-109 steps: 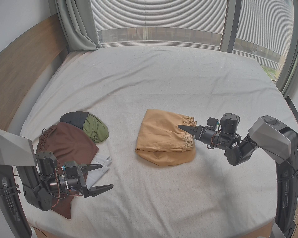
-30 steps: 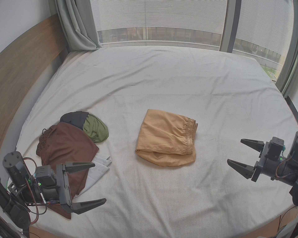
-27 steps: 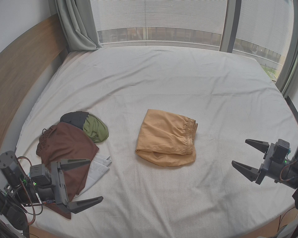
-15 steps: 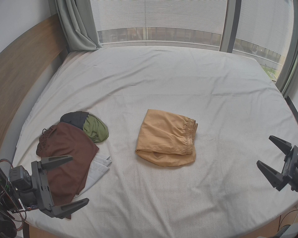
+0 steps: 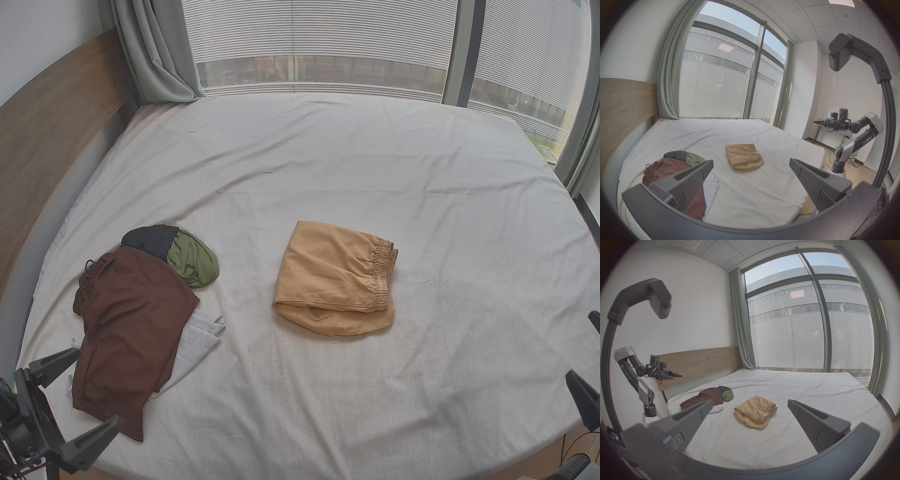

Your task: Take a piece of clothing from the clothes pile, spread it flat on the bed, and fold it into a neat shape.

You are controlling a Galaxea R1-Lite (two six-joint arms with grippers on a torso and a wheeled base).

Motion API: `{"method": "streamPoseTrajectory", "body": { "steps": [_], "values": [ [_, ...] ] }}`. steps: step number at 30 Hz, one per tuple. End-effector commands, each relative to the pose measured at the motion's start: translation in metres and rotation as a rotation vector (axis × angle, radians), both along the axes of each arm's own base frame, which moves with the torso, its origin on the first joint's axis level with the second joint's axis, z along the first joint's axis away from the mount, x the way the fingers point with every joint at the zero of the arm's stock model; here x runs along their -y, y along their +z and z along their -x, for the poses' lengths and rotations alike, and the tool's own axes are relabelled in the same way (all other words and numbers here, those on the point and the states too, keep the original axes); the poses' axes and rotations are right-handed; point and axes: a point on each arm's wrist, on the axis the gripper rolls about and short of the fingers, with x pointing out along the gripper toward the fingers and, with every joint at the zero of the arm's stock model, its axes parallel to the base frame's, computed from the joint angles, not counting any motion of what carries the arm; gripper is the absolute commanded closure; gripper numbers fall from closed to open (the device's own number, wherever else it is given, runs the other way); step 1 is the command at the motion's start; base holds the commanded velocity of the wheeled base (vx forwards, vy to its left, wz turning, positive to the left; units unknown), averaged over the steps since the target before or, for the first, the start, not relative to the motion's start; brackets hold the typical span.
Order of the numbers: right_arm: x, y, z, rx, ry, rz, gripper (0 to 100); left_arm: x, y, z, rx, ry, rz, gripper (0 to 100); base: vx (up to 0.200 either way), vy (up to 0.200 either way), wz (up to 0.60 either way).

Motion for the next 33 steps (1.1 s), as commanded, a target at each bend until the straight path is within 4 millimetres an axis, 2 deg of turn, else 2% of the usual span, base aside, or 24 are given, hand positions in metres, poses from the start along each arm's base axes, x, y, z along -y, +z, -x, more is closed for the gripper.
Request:
{"method": "streamPoseTrajectory", "body": {
  "steps": [1, 4, 6, 7, 8, 9, 10, 11, 13, 18, 25, 28, 33],
  "values": [
    [0.003, -0.013, 0.049, 0.149, -0.019, -0.022, 0, -0.006, 0.0, 0.042, 0.124, 0.057, 0.072, 0, 0.0, 0.0, 0.0],
    [0.003, -0.033, 0.063, 0.123, -0.036, -0.019, 0, -0.007, -0.011, 0.051, 0.12, 0.1, 0.072, 0, 0.0, 0.0, 0.0],
    [0.003, -0.038, 0.065, 0.113, -0.036, -0.019, 0, -0.007, -0.014, 0.054, 0.114, 0.114, 0.07, 0, 0.0, 0.0, 0.0],
    [0.002, -0.046, 0.067, 0.079, -0.053, -0.026, 0, -0.008, -0.02, 0.06, 0.108, 0.141, 0.071, 0, 0.0, 0.0, 0.0],
    [0.002, -0.048, 0.066, 0.069, -0.055, -0.03, 0, -0.008, -0.021, 0.061, 0.107, 0.143, 0.07, 0, 0.0, 0.0, 0.0],
    [0.002, -0.059, 0.061, 0.029, -0.065, -0.034, 0, -0.008, -0.027, 0.067, 0.11, 0.164, 0.07, 0, 0.0, 0.0, 0.0],
    [0.002, -0.059, 0.061, 0.029, -0.065, -0.034, 0, -0.008, -0.027, 0.067, 0.11, 0.164, 0.07, 0, 0.0, 0.0, 0.0],
    [0.004, -0.074, 0.055, -0.01, -0.122, -0.032, 0, -0.008, -0.037, 0.075, 0.117, 0.195, 0.071, 0, 0.0, 0.0, 0.0],
    [0.006, -0.079, 0.053, -0.061, -0.243, -0.035, 0, -0.008, -0.049, 0.08, 0.1, 0.219, 0.066, 0, 0.0, 0.0, 0.0],
    [0.009, -0.081, 0.052, -0.076, -0.372, -0.041, 0, -0.009, -0.061, 0.077, 0.039, 0.284, 0.054, 0, 0.0, 0.0, 0.0],
    [0.01, -0.081, 0.052, -0.077, -0.44, -0.053, 0, -0.01, -0.061, 0.076, 0.023, 0.32, 0.076, 0, 0.0, 0.0, 0.0],
    [0.013, -0.081, 0.052, -0.076, -0.572, -0.045, 0, -0.012, -0.061, 0.076, 0.016, 0.393, 0.105, 0, 0.0, 0.0, 0.0],
    [0.014, -0.082, 0.052, -0.078, -0.606, -0.038, 0, -0.014, -0.061, 0.075, 0.017, 0.498, 0.105, 0, 0.0, 0.0, 0.0]
  ]
}}
